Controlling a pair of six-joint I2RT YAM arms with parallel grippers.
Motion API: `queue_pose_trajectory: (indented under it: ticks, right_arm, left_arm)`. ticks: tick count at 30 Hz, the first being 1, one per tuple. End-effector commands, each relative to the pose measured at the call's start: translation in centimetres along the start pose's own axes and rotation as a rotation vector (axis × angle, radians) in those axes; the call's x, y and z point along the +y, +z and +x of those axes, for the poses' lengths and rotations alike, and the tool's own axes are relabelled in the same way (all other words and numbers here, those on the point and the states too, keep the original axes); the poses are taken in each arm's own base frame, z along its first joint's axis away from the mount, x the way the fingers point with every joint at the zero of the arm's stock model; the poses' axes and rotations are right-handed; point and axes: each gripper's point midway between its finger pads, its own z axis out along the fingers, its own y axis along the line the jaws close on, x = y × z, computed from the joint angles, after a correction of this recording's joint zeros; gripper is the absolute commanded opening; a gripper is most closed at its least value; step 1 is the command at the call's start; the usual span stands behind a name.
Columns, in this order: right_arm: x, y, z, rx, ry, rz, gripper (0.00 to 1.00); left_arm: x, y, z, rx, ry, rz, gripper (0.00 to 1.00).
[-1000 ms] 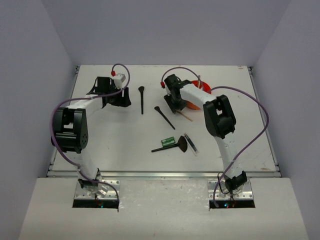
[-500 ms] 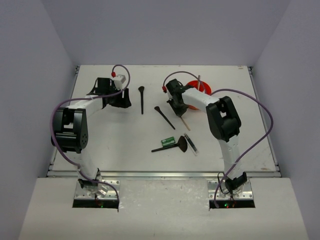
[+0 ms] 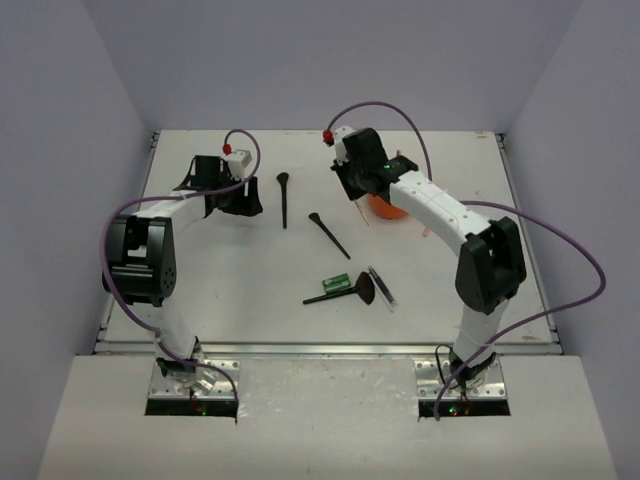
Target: Organize the makeup
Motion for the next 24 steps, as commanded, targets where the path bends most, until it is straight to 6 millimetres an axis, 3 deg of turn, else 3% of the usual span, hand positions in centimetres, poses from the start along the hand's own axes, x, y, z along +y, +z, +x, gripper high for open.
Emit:
queue_pose_trajectory:
  ticks: [1,4,7,11,13,18,24]
  right_arm:
    - [-0.7,-5.2,-7.4,-0.312,0.083,-0.046,0.00]
    - [-2.3,-6.8,-9.5,-0.421,0.198,-0.062,0.00]
    - [-7.2,-8.0,-11.2,-0.566,0.363,-0.003,0.00]
    - [-12.4,-8.1,-11.8,-0.707,0.467,0.162,0.00]
    - [-14.8,-7.2,-11.5,-0.745,0.511,0.249,0.00]
    - [-18.3,-3.6,-9.6,-0.692,0.591,0.370,0.00]
    - [-19.1,-1.9,-7.0,-0.668,0.608,0.407,0.00]
  left_arm:
    - [0.3,-1.2,-1.7,-0.060,0.000,-0.013,0.60]
    - [0.3,-1.2,-1.5,-0.055,-0.002,-0.013,0.60]
    - [0.2,-1.2,-1.5,-0.056,-0.002,-0.012,0.60]
    - [0.1,-1.4,-1.5,-0.057,0.000,-0.010,0.60]
    - [0.1,-1.5,-1.6,-0.059,0.001,-0.011,0.60]
    - [0.1,-1.8,-1.5,-0.059,0.006,-0.018,0.60]
    - [0.5,-1.9,-0.8,-0.046,0.000,-0.030,0.60]
